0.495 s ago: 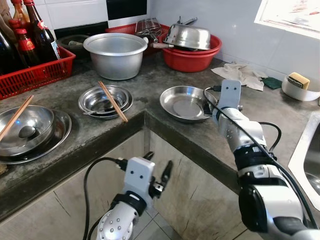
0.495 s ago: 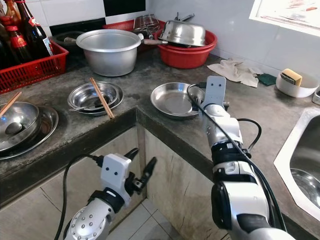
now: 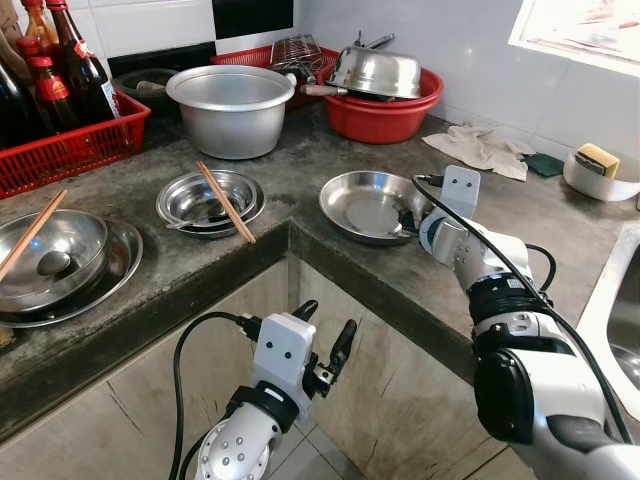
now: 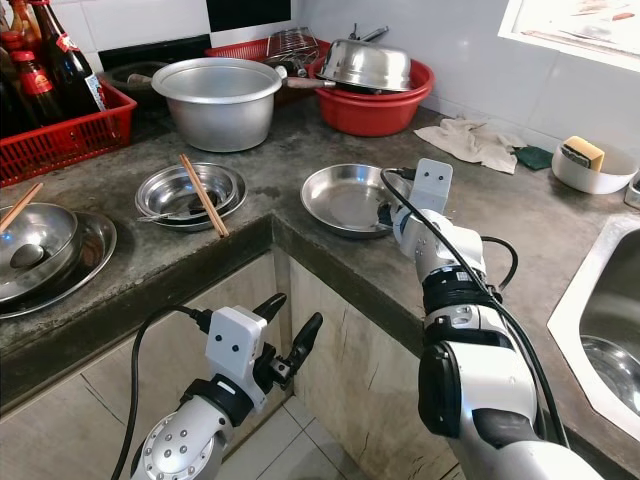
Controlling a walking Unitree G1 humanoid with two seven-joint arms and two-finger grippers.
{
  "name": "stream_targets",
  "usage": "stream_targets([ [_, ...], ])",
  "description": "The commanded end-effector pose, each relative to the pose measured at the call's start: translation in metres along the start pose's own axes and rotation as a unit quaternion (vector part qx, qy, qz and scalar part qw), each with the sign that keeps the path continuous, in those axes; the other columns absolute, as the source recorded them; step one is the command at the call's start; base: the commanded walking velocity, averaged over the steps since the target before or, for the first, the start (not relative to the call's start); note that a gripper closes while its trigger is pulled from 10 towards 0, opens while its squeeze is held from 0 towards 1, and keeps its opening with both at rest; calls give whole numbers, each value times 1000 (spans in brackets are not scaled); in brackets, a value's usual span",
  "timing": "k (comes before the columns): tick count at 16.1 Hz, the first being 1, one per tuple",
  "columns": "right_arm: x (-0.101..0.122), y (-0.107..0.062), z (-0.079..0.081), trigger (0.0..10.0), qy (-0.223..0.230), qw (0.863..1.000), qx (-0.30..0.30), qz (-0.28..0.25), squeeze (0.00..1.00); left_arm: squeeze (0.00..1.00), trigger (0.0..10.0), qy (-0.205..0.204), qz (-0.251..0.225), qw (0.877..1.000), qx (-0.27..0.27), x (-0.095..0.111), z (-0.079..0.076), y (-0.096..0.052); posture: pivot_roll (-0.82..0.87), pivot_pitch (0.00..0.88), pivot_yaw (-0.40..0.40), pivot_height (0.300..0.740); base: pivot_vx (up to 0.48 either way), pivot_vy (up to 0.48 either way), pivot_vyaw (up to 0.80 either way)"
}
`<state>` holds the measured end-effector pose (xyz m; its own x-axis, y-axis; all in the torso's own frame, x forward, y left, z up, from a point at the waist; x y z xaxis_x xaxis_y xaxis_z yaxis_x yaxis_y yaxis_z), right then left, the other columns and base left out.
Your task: Kitchen organization
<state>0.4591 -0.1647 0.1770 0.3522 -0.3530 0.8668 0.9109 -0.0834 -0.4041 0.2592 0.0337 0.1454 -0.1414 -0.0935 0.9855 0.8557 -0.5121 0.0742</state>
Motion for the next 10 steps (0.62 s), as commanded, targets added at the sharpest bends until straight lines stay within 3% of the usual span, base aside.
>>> stream_targets([
  [1,1,0,0,10000,1,1000,-2,14,0,0,10000,2,-10,1000,-3,4,-1,0,102,35,-101,740,0,0,0],
  [2,-2,1,1,2667,-14,1000,-3,22,0,0,10000,2,-11,1000,-3,4,-1,1,102,35,-101,740,0,0,0],
  [3,-8,1,1,0,-23,999,-7,38,0,0,10000,3,-10,1000,-1,4,0,1,100,37,-102,740,0,0,0],
  [10,-19,3,-7,0,47,995,-25,79,0,0,10000,7,-6,1000,14,2,4,1,99,51,-109,740,0,0,0],
])
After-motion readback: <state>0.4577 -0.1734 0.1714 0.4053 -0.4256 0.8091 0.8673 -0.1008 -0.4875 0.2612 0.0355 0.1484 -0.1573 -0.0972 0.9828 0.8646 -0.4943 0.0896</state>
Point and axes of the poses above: a point about 5 cm out from each wrist's last joint towards the gripper, its own y axis pointing out of the wrist towards the gripper, its own x axis along the axis of the wrist's last joint, z = x × y, the point moved 6 cm from there along y, pointing out of the wrist towards the gripper, and after that the axes turned 6 degrees about y, right-handed, at the moved point
